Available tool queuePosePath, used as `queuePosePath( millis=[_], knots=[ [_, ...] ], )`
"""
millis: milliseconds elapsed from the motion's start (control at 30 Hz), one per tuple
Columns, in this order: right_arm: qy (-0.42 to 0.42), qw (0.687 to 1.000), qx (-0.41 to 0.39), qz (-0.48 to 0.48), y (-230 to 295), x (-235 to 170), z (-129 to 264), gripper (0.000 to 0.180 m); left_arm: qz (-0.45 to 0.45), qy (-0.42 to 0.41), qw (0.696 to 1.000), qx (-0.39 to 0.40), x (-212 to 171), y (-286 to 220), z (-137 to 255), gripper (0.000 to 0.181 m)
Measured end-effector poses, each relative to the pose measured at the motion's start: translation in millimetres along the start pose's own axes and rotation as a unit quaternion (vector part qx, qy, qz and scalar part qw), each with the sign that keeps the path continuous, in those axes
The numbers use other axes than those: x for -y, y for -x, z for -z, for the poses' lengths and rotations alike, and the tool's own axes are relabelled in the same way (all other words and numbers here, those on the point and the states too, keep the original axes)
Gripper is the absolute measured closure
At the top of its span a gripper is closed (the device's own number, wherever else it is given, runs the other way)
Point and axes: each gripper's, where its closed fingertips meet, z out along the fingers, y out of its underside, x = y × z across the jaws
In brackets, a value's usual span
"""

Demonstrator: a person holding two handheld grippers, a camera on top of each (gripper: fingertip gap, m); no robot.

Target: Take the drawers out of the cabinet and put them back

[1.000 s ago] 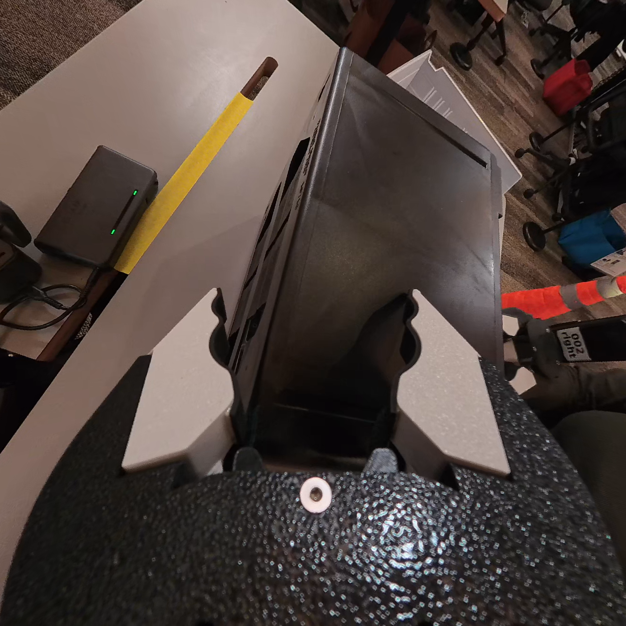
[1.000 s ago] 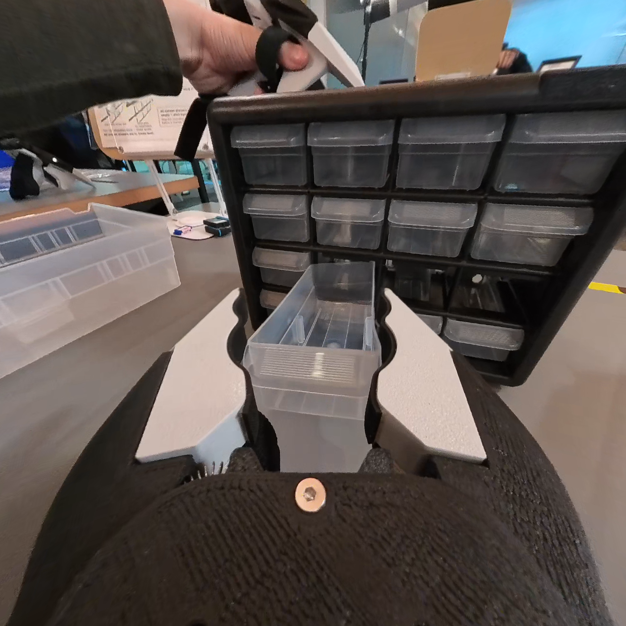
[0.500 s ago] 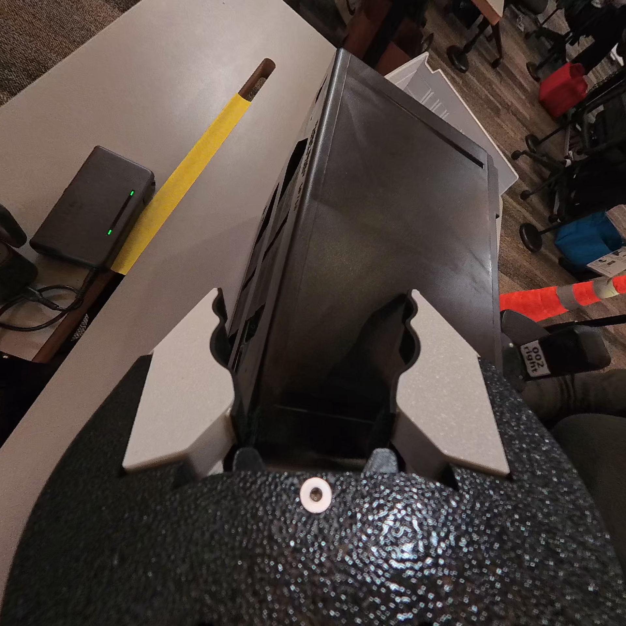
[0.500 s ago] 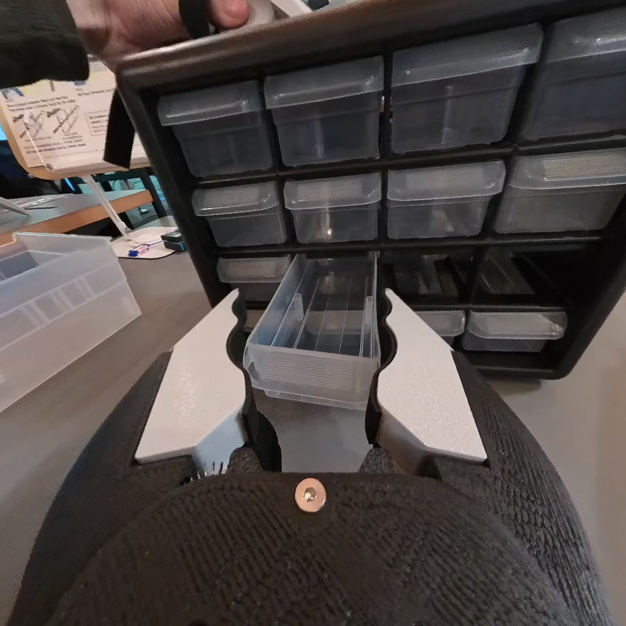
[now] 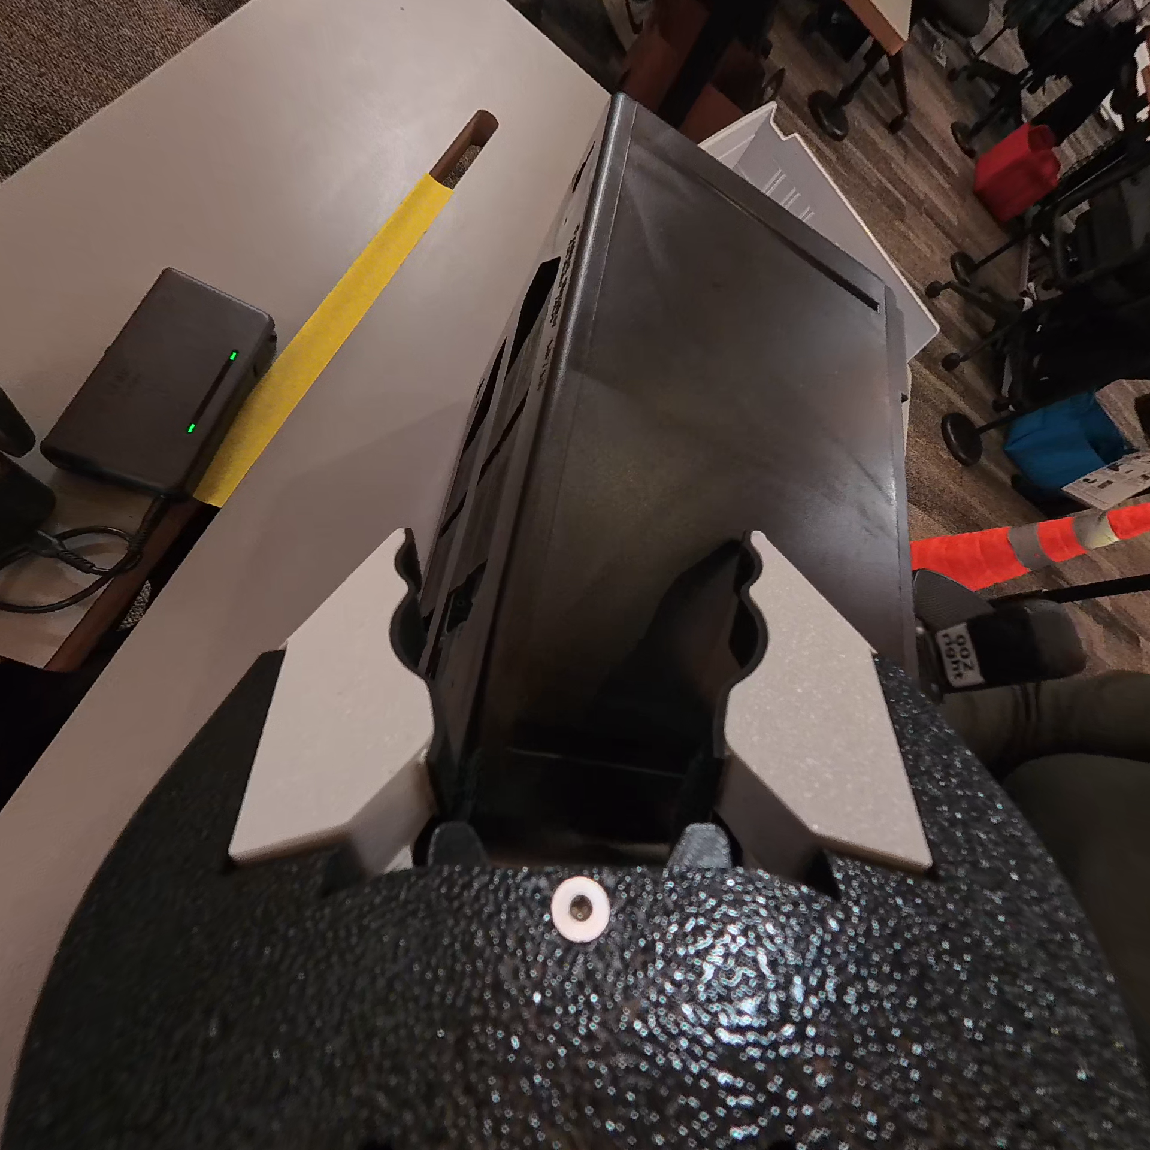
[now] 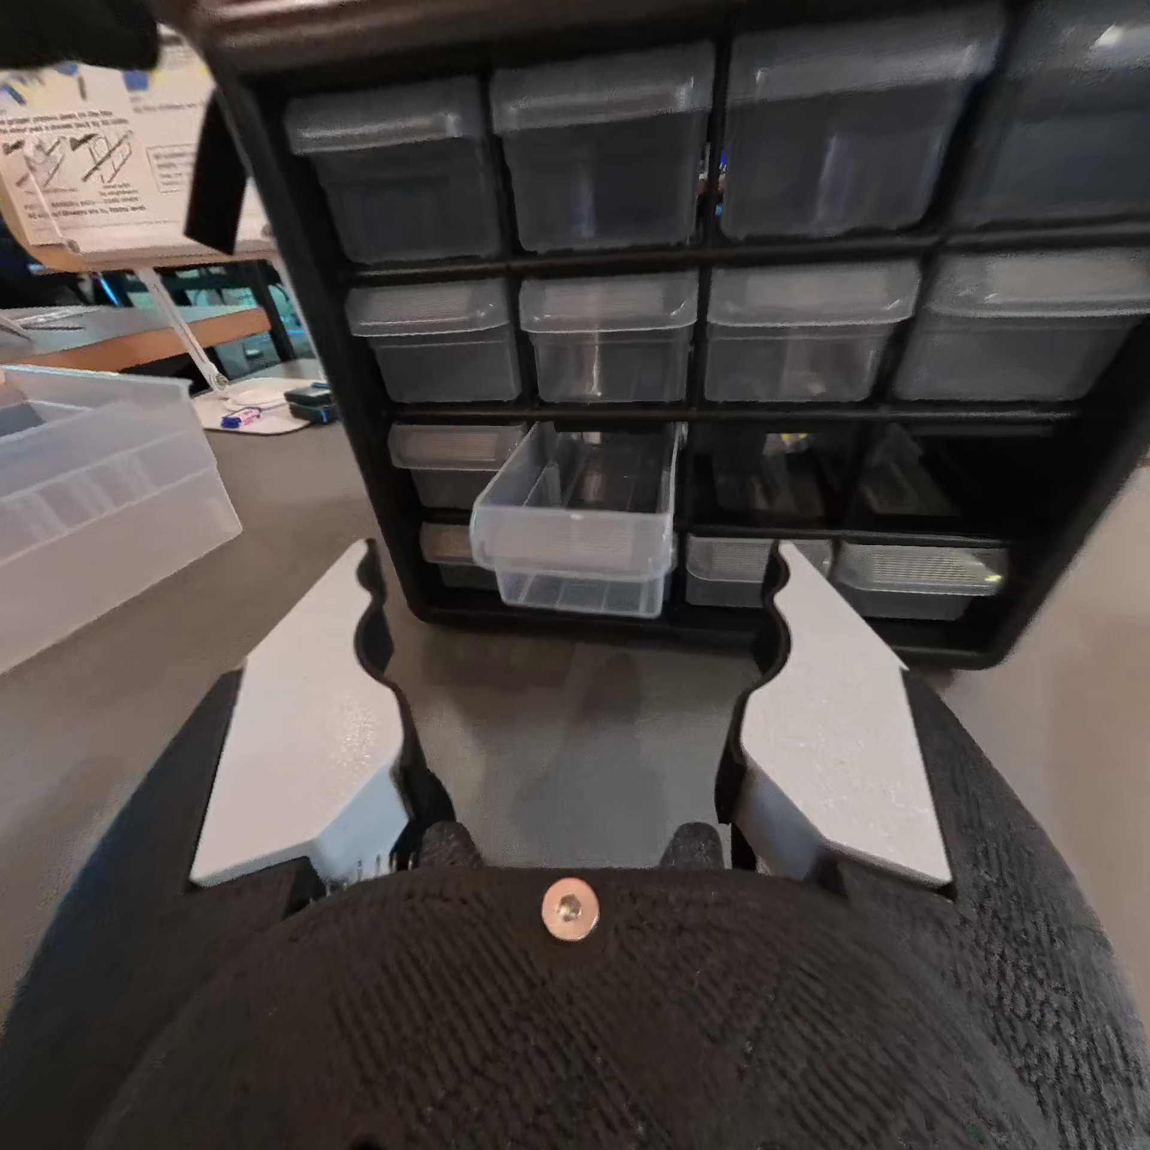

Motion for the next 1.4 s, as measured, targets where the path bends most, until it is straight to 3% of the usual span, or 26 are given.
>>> queuePosePath(
  millis=[133, 267, 400, 1000, 1400],
  knots=[
    [-0.017, 0.999, 0.013, 0.045, 9, 2, 32, 0.105, -0.005, -0.004, 1.000, -0.004, 1, -1, 0, 0.082],
    [0.010, 0.997, 0.020, 0.075, 15, -6, 38, 0.149, -0.005, -0.005, 1.000, -0.004, 1, -1, 0, 0.082],
    [0.031, 0.995, 0.028, 0.088, 15, -11, 25, 0.173, -0.004, -0.006, 1.000, -0.004, 1, -1, 0, 0.082],
    [0.031, 0.994, -0.019, 0.102, -11, -1, -39, 0.180, -0.010, -0.008, 1.000, -0.011, 2, -3, 0, 0.083],
    [0.028, 0.994, -0.023, 0.104, -12, -1, -44, 0.180, -0.009, -0.015, 1.000, -0.013, 3, -3, 0, 0.083]
  ],
)
